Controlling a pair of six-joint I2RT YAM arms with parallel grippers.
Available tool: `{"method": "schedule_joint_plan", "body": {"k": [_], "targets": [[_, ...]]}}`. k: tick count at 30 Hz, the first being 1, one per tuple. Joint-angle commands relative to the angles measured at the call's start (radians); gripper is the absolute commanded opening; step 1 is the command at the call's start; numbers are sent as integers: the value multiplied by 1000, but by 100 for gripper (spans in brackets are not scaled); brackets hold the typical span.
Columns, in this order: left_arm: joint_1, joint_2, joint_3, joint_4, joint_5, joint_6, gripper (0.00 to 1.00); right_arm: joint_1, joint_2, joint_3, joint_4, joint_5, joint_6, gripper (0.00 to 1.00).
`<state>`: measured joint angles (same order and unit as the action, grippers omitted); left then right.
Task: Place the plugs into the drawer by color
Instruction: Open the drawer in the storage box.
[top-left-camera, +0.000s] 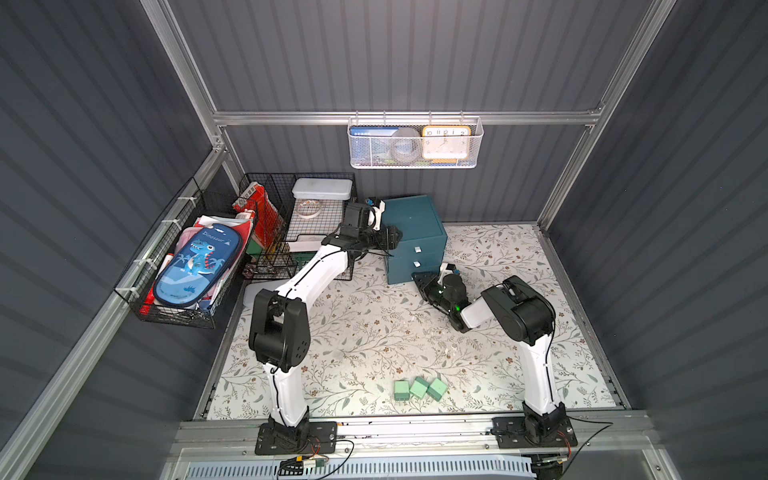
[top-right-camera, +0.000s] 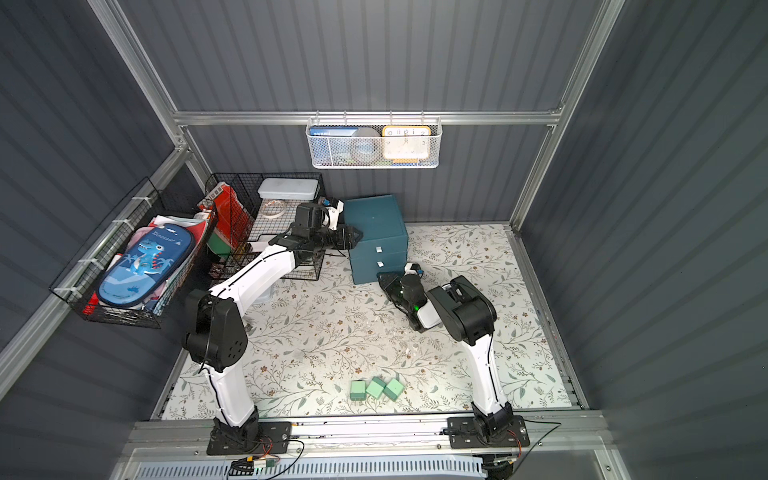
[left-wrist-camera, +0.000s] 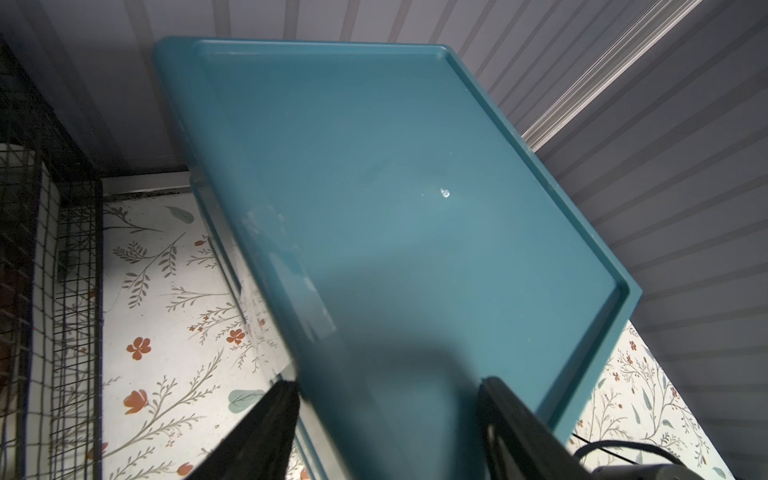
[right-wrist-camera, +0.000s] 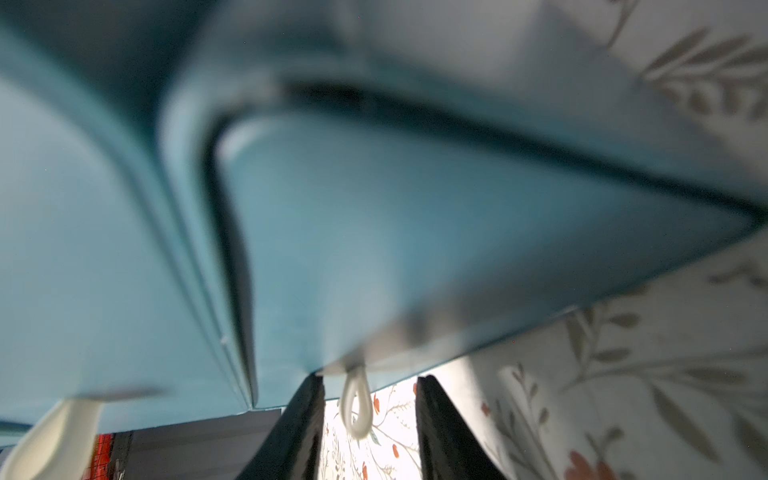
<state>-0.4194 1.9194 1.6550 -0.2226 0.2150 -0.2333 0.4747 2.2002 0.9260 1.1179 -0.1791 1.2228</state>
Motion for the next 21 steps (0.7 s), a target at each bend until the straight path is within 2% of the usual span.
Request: {"method": "schedule_joint_plan", "body": {"k": [1, 6, 9, 14, 21], "targets": [[-10, 75, -27, -182, -37, 35, 72, 4, 12, 27, 5, -14, -1, 37], [-10, 74, -29, -181, -37, 37, 72, -2, -3, 8, 6, -2, -18, 21], [-10, 76, -27, -181, -35, 38, 73, -3, -6, 1, 13, -5, -22, 0], [-10, 82, -23, -182, -34, 38, 73, -2, -43, -39, 15, -13, -31, 0], [-10, 76, -26, -179, -35, 36, 73, 12, -179, -164, -51, -45, -78, 0]]}}
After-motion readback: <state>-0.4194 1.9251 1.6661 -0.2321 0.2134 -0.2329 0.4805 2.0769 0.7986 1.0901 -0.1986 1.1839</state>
